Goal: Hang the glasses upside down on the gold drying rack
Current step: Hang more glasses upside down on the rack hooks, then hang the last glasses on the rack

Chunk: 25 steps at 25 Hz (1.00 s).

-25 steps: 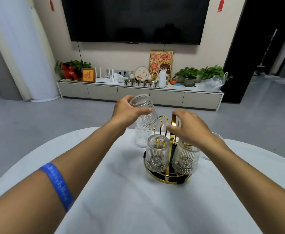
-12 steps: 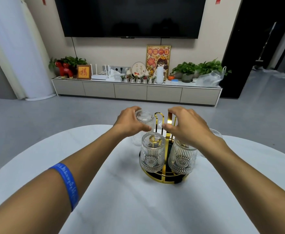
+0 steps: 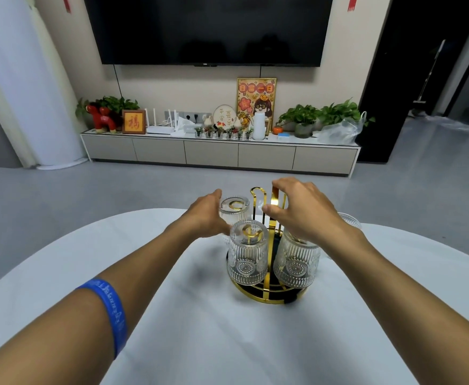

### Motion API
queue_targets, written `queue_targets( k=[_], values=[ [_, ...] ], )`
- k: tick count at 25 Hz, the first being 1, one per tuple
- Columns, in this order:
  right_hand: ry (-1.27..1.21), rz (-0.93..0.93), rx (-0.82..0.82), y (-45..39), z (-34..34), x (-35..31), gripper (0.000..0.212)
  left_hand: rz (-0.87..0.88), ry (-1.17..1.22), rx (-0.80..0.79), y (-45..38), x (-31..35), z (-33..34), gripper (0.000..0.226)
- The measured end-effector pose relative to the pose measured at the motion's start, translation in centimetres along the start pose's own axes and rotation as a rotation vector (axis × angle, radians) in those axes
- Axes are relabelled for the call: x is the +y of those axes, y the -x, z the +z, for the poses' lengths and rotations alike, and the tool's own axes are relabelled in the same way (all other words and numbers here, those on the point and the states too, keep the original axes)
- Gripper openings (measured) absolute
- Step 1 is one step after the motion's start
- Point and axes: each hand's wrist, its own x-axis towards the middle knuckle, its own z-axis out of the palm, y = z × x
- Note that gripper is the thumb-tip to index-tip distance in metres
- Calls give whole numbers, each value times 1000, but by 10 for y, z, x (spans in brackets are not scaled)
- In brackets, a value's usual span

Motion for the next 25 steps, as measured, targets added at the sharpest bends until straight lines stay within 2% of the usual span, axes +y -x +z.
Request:
queue_targets(
  k=[2, 3, 4, 6, 8, 10, 12, 14, 17, 22, 25],
  values=[
    [-123, -12, 51, 6, -5, 14, 50, -34, -66, 0, 3, 3, -15, 100],
    [-218, 6, 145, 12, -8, 28, 47, -27, -48, 44, 5, 9, -23, 91],
    [-322, 59, 269, 21, -8, 45, 41, 16, 7, 106, 9, 16, -29, 80],
    [-490, 302, 430, 42, 0, 86, 35, 186, 142, 185, 14, 41, -33, 56],
    [-568, 617, 388, 58, 18, 131, 51, 331, 154, 123, 16, 70, -24, 45],
    [-611, 782, 234, 60, 41, 168, 76, 387, 83, 45, 10, 87, -11, 44],
    [-671, 772, 121, 54, 63, 189, 95, 401, 40, -1, -1, 85, -8, 41],
    [-716, 692, 77, 45, 84, 203, 103, 417, 65, -34, -9, 75, -12, 38],
    [-787, 634, 92, 30, 106, 218, 93, 428, 157, -81, -13, 66, -16, 45],
    [-821, 641, 218, 22, 98, 210, 55, 448, 247, -109, -15, 61, -14, 54],
    [-804, 554, 169, 13, 43, 196, 60, 445, 271, -98, -16, 58, -13, 53]
  ],
)
